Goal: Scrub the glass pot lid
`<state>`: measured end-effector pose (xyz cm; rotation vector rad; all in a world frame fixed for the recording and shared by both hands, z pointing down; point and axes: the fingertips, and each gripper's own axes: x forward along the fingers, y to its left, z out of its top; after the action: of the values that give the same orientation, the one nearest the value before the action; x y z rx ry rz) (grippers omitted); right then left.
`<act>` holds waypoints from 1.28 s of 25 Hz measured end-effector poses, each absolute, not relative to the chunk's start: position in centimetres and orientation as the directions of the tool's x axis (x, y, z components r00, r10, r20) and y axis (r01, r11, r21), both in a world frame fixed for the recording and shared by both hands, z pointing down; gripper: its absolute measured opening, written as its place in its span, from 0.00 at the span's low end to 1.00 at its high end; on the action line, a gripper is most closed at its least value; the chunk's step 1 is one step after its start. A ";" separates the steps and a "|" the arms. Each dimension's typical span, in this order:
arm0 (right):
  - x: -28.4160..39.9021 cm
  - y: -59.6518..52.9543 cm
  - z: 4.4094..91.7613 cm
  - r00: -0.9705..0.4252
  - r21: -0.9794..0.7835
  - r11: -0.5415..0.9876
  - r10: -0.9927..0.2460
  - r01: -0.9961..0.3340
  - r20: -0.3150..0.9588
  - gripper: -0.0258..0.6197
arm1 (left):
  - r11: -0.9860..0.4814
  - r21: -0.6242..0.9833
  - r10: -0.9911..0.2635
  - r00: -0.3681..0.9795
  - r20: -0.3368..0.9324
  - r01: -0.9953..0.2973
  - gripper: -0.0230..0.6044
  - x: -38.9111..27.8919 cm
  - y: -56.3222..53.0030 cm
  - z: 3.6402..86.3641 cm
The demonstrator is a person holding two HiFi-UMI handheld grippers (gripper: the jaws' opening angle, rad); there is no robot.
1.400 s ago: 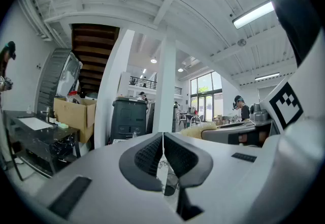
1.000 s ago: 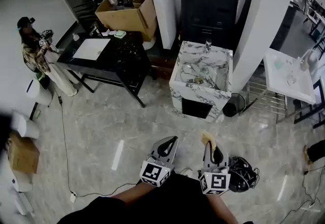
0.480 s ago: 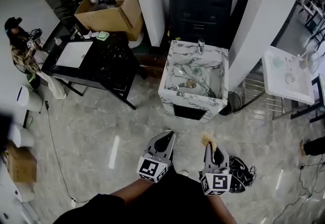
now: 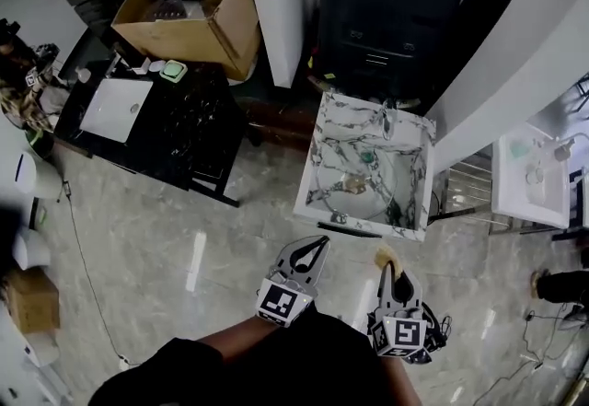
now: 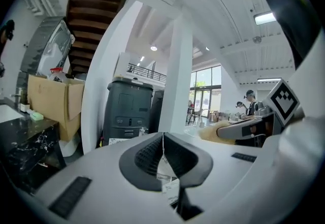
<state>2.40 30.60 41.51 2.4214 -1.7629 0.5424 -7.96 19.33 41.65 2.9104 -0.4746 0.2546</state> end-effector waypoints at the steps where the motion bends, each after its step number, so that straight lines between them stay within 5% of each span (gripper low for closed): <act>1: 2.6 29.0 41.5 0.267 -0.130 -0.326 -0.902 -0.936 0.340 0.13 | -0.933 0.153 -0.293 0.934 0.203 -0.325 0.06 -7.8 17.9 41.7; 20: 4.1 16.4 42.1 0.174 -0.128 -0.241 -0.903 -0.962 0.392 0.13 | -0.888 0.254 -0.346 0.921 0.181 -0.384 0.06 -8.7 8.3 42.3; 32: 5.7 10.5 48.1 -0.151 -0.085 0.125 -0.859 -0.989 0.489 0.13 | -0.838 0.177 -0.471 0.848 0.243 -0.516 0.06 -4.2 6.5 44.7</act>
<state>5.74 10.53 48.07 1.7995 -2.0880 0.5660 -4.19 6.53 44.68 2.7895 -0.7567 0.2784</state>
